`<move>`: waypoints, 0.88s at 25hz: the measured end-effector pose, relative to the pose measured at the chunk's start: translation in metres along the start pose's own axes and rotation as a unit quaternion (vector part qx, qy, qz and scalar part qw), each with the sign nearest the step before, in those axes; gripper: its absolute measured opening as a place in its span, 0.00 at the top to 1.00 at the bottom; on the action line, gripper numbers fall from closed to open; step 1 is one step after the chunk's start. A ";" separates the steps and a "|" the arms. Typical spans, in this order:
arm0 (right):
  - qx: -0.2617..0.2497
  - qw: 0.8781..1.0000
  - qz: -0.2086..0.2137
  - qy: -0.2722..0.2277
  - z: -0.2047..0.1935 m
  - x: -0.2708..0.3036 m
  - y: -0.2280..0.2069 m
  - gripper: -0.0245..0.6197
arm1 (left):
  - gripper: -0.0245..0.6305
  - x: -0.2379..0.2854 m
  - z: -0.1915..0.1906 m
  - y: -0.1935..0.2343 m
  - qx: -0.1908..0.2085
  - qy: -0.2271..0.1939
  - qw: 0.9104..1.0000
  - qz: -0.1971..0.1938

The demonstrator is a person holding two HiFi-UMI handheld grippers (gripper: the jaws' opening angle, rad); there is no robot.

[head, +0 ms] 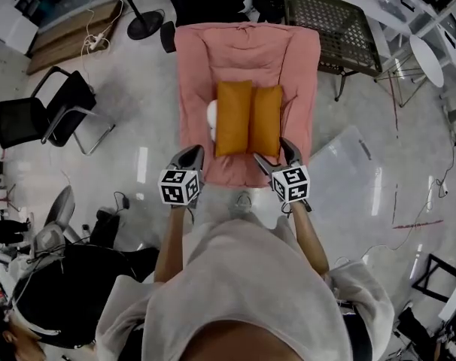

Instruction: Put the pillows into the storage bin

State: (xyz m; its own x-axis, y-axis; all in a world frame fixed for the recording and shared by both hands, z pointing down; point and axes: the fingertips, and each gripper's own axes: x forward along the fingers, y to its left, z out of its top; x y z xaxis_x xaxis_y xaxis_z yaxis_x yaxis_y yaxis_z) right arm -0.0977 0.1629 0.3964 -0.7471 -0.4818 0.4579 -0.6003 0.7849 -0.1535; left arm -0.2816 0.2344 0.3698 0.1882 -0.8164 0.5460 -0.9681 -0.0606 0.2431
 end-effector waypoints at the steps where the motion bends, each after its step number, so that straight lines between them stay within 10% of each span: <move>1: 0.002 1.000 0.002 0.003 0.000 0.006 -0.001 0.36 | 0.93 0.004 0.001 0.003 -0.002 0.003 1.000 0.000; 22: 0.086 0.992 -0.051 0.081 -0.005 0.170 -0.017 0.35 | 0.93 0.115 0.021 0.117 -0.008 0.061 0.994 -0.087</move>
State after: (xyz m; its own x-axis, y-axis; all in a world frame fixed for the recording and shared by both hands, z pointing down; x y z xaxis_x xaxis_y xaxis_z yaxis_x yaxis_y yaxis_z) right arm -0.2134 0.0699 0.4817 -0.6335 -0.4753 0.6106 -0.7201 0.6509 -0.2404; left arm -0.3771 0.1215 0.4444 0.3714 -0.7188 0.5877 -0.9168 -0.1839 0.3544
